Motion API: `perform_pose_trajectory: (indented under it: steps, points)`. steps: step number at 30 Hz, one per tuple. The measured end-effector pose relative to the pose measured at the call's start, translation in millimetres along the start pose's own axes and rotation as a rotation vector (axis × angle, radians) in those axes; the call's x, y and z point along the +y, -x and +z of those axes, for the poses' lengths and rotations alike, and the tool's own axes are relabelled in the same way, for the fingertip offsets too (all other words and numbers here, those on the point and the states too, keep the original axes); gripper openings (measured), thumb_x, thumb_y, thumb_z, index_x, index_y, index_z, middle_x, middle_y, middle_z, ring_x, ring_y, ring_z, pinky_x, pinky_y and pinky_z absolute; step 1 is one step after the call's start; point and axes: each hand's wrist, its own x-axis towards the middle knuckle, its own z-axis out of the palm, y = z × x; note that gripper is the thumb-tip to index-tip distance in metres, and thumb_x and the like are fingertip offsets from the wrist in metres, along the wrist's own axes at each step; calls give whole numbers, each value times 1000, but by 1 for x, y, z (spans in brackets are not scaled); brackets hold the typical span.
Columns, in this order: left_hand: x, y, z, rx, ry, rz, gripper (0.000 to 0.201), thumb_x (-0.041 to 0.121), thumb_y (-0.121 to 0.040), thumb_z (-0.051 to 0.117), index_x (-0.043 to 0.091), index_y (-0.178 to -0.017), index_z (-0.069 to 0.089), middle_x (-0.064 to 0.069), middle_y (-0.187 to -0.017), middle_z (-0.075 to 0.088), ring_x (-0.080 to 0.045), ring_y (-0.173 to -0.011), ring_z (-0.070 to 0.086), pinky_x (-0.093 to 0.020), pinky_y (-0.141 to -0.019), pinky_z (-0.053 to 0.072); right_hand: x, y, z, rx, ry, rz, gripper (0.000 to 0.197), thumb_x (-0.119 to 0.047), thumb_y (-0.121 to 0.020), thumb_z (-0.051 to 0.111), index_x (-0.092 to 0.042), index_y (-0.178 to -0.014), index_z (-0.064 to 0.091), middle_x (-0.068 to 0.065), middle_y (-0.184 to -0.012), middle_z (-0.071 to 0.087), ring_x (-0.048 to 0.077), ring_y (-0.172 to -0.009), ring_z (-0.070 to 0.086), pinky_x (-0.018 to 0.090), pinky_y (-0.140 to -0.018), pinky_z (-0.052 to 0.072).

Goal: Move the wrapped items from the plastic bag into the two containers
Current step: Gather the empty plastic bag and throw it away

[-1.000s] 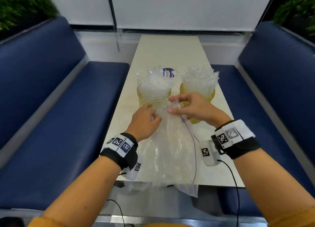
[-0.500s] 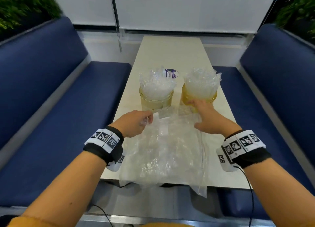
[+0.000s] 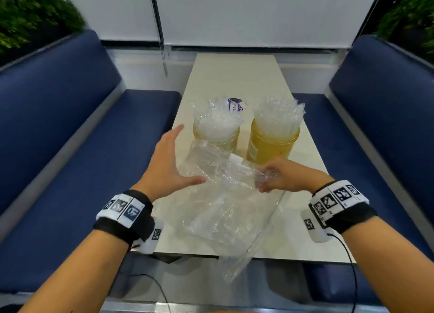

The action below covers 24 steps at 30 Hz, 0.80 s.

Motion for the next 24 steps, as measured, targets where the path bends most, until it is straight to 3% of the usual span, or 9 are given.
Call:
perform_pose_trajectory:
  steps: [2, 4, 7, 9, 13, 16, 18, 21, 24]
  points:
    - [-9, 10, 9, -217, 178, -191, 138, 49, -62, 94, 36, -161, 0, 16, -155, 31, -4, -143, 29, -30, -120, 24, 2, 3, -4, 11, -25, 9, 16, -13, -83, 81, -12, -99, 76, -15, -84, 72, -14, -73, 63, 2, -69, 43]
    - [-17, 12, 21, -384, 205, -257, 115, 41, -75, 88, 31, -161, 13, 12, -143, 54, -9, -134, 49, -33, -118, 36, 1, 2, -9, 80, -22, 24, 20, -17, -80, 84, -13, -98, 76, -17, -85, 71, -14, -74, 63, 3, -68, 42]
    - [-18, 6, 33, -216, 279, -276, 46, 19, -93, 73, 17, -137, 58, -3, -114, 71, -13, -105, 69, -30, -94, 51, 5, -5, -11, 340, -67, 17, 40, -24, -74, 88, -17, -109, 70, -12, -96, 66, -7, -84, 59, 13, -79, 46]
    - [-17, 4, 35, -128, 409, -286, 22, 11, -97, 67, 9, -119, 65, -8, -107, 72, -13, -90, 74, -39, -87, 57, 12, -10, -3, 520, -186, 36, 69, -28, -71, 90, -24, -130, 53, -12, -109, 58, -6, -98, 55, 16, -81, 44]
    - [-16, 11, 28, -84, 578, -256, 25, 12, -103, 59, 8, -127, 57, -22, -122, 67, -21, -82, 73, -37, -71, 56, 24, -5, 28, 695, -643, 157, 103, -44, -66, 91, -28, -145, 27, 0, -136, 48, 16, -121, 53, 33, -98, 48]
    - [-12, 19, 27, -98, 658, -251, 34, 18, -106, 54, 4, -136, 47, -16, -120, 73, -16, -76, 64, -30, -66, 49, 23, 7, 61, 533, -942, 188, 119, -72, -45, 87, -30, -143, 32, 1, -136, 59, 20, -119, 63, 42, -94, 54]
    - [-8, 21, 31, -93, 696, -264, 34, 14, -105, 54, -3, -133, 43, -15, -112, 75, -15, -76, 65, -30, -64, 48, 18, 9, 76, 332, -996, 117, 109, -66, -56, 87, -29, -146, 39, -1, -133, 65, 22, -119, 66, 50, -95, 55]
    - [-4, 17, 27, -90, 761, -309, 52, 19, -93, 66, -5, -135, 47, -16, -111, 74, -27, -105, 70, -39, -82, 53, 12, 8, 73, 278, -925, 29, 52, -26, -87, 76, -12, -134, 59, 12, -123, 71, 37, -110, 69, 56, -101, 51]
    - [-12, 12, 18, -165, 814, -335, 41, 21, -89, 61, -4, -122, 58, -14, -115, 72, -36, -113, 67, -52, -101, 52, 17, 11, 53, 327, -906, 11, 32, -3, -92, 65, -12, -123, 64, 20, -117, 72, 43, -104, 70, 43, -89, 60]
